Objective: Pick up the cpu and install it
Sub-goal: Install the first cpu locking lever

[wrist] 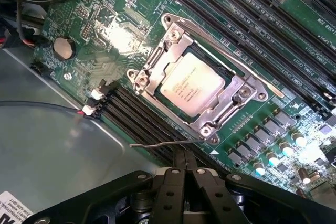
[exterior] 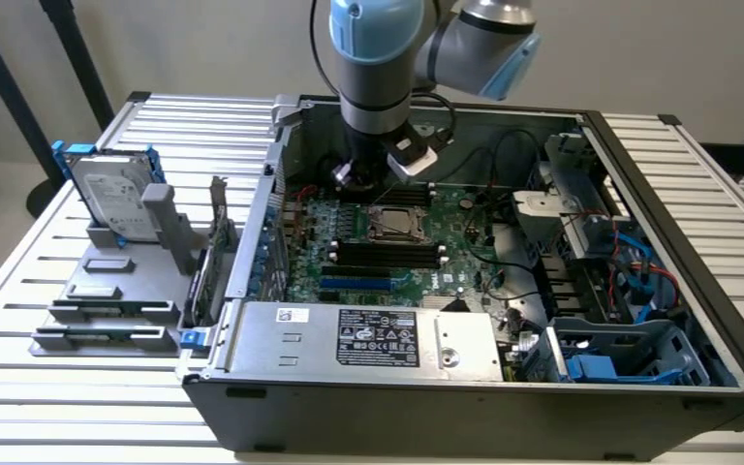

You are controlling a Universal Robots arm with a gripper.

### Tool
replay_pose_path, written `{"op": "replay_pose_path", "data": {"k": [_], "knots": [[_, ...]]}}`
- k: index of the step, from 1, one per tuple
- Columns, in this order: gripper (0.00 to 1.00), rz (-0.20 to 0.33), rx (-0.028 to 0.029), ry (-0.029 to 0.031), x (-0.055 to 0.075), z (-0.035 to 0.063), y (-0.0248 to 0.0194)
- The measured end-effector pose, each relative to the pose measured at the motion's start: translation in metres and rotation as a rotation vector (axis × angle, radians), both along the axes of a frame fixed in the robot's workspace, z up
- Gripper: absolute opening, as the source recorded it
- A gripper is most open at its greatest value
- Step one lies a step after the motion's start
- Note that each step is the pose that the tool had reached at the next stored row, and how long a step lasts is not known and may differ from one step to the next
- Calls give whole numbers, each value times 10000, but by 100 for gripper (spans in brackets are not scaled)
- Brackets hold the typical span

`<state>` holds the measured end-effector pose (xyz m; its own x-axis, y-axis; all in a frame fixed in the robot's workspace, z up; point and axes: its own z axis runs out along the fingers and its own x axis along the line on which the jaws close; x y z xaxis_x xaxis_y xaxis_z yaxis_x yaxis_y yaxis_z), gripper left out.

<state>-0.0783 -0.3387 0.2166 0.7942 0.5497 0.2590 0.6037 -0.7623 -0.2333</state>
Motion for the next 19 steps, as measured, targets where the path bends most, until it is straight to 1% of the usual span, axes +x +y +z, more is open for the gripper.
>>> {"op": "replay_pose_path", "data": {"k": [1,3,5,6,8,11,13,19], "knots": [[11,25,-27,-31,-2,-7,0],[11,62,-54,-110,-10,-20,2],[11,89,-64,-175,-25,-30,6],[11,99,-66,-193,-33,-33,11],[11,114,-68,-208,-47,-35,22],[11,153,-73,-208,-51,-44,43],[11,165,-90,-208,-51,-58,58],[11,186,-204,-206,-51,-84,63]]}}
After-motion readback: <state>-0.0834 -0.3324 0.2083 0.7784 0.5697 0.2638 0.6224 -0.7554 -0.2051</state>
